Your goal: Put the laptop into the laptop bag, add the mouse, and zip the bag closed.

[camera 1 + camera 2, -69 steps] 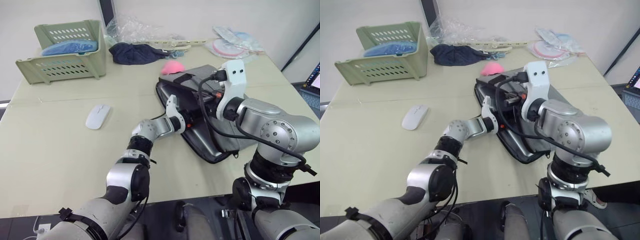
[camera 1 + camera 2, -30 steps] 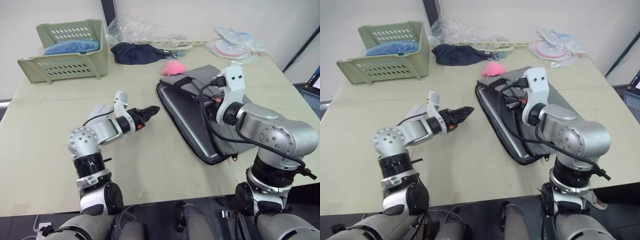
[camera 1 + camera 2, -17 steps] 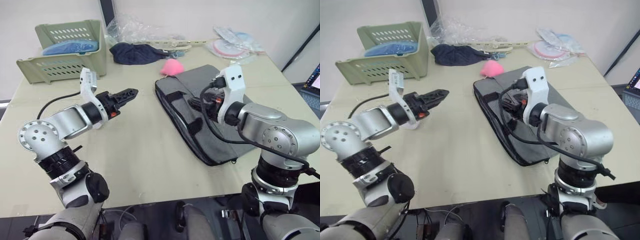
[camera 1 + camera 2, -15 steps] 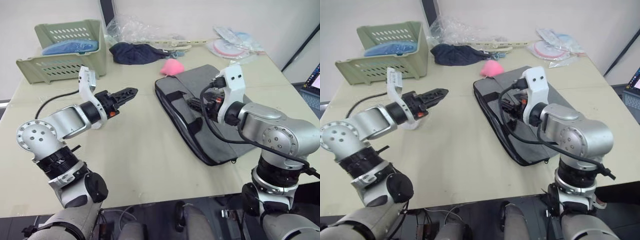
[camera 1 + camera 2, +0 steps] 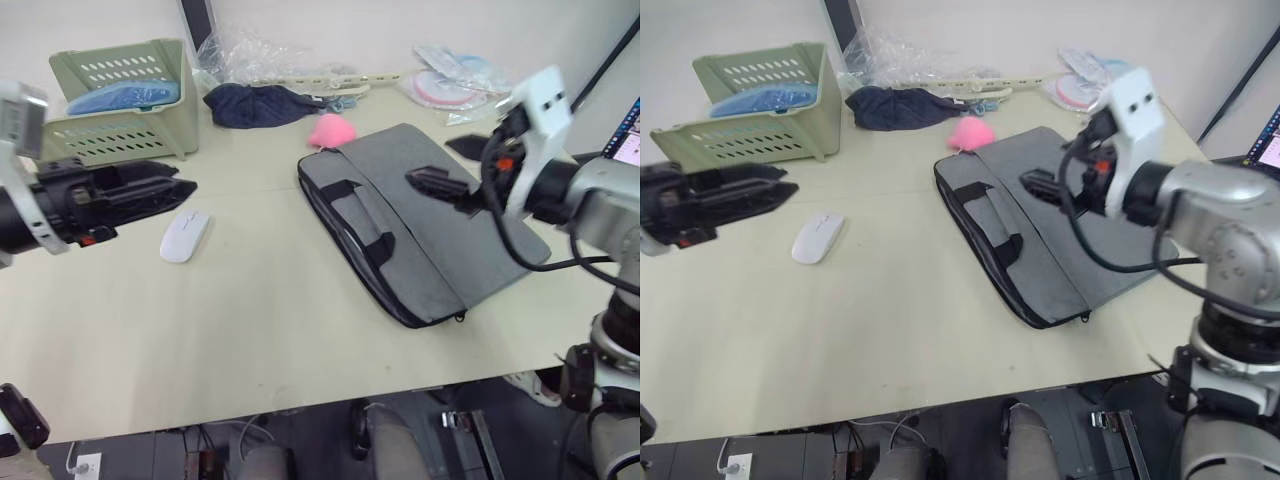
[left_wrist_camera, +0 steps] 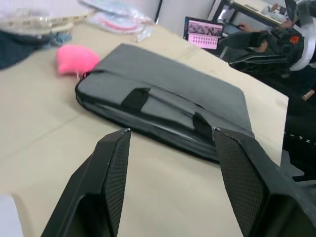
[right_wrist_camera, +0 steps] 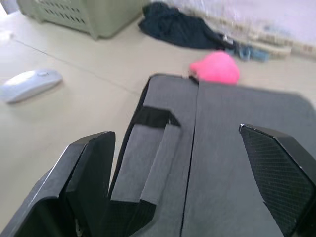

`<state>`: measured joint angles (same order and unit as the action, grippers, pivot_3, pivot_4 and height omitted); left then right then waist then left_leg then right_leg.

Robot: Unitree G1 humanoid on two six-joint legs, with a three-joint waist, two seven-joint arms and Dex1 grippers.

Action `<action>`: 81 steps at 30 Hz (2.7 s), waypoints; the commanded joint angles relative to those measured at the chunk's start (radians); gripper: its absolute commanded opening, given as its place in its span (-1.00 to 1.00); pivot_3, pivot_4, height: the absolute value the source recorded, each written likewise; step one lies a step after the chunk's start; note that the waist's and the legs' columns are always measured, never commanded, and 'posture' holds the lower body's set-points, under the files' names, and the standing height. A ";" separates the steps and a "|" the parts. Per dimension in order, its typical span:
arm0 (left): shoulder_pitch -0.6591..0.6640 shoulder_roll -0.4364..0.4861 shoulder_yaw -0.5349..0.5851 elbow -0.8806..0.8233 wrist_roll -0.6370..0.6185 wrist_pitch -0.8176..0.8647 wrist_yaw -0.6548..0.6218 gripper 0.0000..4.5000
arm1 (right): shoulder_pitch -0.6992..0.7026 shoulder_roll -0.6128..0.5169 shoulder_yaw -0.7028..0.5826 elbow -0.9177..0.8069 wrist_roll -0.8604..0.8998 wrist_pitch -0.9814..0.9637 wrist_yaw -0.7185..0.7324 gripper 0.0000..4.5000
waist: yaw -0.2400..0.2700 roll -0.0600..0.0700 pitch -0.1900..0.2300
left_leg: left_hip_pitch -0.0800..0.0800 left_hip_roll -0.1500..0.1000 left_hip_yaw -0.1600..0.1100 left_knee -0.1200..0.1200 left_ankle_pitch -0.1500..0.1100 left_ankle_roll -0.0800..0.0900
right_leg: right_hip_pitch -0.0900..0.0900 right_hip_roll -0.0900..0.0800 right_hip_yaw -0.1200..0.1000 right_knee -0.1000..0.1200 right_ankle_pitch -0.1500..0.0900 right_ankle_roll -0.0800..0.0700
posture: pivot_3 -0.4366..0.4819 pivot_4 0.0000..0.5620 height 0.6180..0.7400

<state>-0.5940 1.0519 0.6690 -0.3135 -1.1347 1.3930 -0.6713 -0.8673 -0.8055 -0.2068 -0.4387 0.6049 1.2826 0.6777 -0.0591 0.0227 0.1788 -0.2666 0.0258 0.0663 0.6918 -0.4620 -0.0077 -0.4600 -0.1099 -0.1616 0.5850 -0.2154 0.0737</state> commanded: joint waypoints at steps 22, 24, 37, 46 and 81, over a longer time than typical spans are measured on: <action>0.521 0.246 0.548 0.137 0.237 -0.111 -0.519 0.27 | -0.064 -0.362 0.087 0.257 0.050 -0.381 0.547 0.96 | 0.005 -0.001 0.009 | -0.002 0.003 0.004 -0.001 -0.001 -0.001 | -0.003 0.000 0.002 0.000 0.000 0.000 | -0.05 -0.47 1.00; 0.510 0.239 0.534 0.148 0.239 -0.124 -0.500 0.27 | -0.065 -0.358 0.086 0.257 0.053 -0.381 0.543 0.96 | 0.005 -0.001 0.009 | -0.002 0.003 0.004 -0.001 -0.001 -0.001 | -0.004 0.000 0.002 0.000 0.000 0.000 | -0.05 -0.47 1.00; 0.493 -0.016 0.150 0.142 0.524 -0.610 -0.217 0.27 | -0.088 -0.216 0.062 0.167 0.141 -0.300 0.393 0.96 | 0.011 -0.002 0.008 | -0.002 0.003 0.004 0.000 -0.001 -0.001 | -0.004 -0.001 0.002 0.002 0.000 0.000 | -0.05 -0.47 1.00; 0.424 -0.226 -0.009 0.183 0.648 -0.882 -0.036 0.27 | -0.052 -0.123 0.063 0.094 0.202 -0.261 0.288 0.96 | 0.032 -0.004 0.007 | -0.003 0.003 0.004 0.005 -0.001 -0.001 | -0.004 -0.001 0.001 0.005 0.000 0.000 | -0.05 -0.47 1.00; 0.259 -0.561 -0.309 0.483 0.815 -1.261 0.221 0.99 | -0.018 -0.065 0.070 0.042 0.250 -0.221 0.165 1.00 | 0.034 -0.008 0.005 | -0.002 0.003 0.002 0.007 0.000 0.000 | -0.002 -0.002 -0.001 0.006 0.001 0.001 | -0.05 -0.47 1.00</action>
<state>-0.3160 0.4992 0.3669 0.1738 -0.3249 0.1604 -0.4644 -0.8806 -0.8621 -0.1050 -0.3606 0.8373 1.0688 0.8583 -0.0253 0.0149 0.1840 -0.2687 0.0283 0.0687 0.6991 -0.4623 -0.0080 -0.4615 -0.1120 -0.1627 0.5905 -0.2146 0.0743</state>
